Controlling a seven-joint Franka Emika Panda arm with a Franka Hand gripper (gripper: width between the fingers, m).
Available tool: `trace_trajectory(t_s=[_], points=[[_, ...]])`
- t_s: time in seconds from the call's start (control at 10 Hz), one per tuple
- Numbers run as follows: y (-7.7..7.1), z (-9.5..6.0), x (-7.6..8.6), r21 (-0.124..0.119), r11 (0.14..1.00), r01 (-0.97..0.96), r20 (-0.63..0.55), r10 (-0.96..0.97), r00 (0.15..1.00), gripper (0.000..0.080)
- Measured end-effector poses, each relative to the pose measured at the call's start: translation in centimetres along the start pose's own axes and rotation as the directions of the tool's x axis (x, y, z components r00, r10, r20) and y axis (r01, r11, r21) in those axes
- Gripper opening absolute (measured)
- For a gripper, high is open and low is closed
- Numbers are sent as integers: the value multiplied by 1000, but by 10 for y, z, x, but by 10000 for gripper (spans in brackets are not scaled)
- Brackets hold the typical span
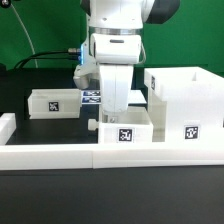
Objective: Assemble drawer
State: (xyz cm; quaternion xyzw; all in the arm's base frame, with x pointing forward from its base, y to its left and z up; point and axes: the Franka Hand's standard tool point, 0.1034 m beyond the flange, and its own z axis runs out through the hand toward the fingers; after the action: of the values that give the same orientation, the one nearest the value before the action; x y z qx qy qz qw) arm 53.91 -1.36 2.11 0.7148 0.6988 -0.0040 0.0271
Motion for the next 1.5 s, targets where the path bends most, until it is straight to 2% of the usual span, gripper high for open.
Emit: trace_trajectory(t_s=[0.4,0.6,0.9,1.1,1.3,1.5], points=[[-1,0,-1,5,1000,-4,1,4,1000,42],[-1,0,7,3,1000,-15,-3,15,1000,42],[-1,0,5,0,1000,-27,-3,27,1000,42],[-2,1,11,1,1000,-4,0,4,1000,42],[-4,1,17,23,1000,-7,5,7,1000,42],[-5,1,14,25,1000,-11,6,11,1000,42]])
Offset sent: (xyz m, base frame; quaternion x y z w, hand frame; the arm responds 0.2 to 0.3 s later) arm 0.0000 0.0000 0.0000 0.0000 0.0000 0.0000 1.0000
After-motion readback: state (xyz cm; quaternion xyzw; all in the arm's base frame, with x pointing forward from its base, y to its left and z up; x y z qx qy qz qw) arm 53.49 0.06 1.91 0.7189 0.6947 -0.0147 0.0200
